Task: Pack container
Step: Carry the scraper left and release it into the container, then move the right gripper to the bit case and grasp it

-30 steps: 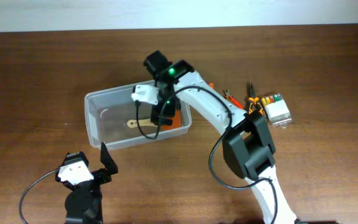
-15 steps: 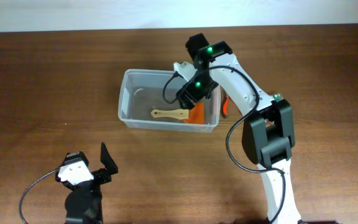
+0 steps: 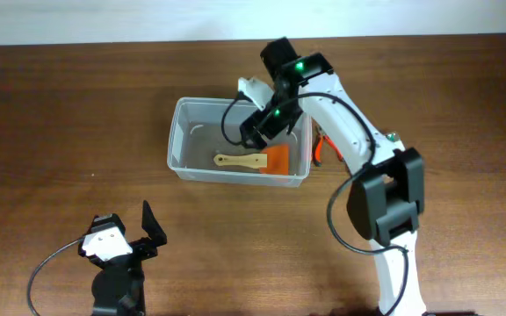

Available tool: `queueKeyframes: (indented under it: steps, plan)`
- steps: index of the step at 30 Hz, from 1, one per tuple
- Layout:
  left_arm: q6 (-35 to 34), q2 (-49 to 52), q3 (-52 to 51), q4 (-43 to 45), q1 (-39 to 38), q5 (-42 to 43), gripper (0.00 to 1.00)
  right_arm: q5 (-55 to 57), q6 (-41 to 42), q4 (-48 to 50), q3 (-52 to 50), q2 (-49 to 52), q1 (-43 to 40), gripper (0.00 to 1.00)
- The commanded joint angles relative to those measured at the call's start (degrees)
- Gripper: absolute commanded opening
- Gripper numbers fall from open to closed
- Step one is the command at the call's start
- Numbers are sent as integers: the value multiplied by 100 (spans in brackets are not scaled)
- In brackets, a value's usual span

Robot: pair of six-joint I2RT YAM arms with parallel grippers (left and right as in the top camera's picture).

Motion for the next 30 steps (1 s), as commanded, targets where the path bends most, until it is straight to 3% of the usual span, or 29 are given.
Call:
queueKeyframes:
  steps: [1,8,13,18,22,30]
  plan:
    - [50,-26,-22,-4,-24,-20,99,-339,160,-63,413,-398,-166,98]
    - [50,-26,-22,-4,-24,-22,99,11,1521,-562,1685,-420,-1451,98]
    - [50,-26,-22,-4,-24,-22,99,343,1825,-785,1827,-407,-2603,99]
    - [50,-26,-22,-4,-24,-20,99,975,1939,-1416,1329,-354,-3412,99]
    - [50,-26,-22,-4,-24,-22,99,1071,1897,-1443,640,-354,-3775,88]
    - [50,-26,-22,-4,-24,-22,99,1373,638,-841,-841,-354,-3845,91]
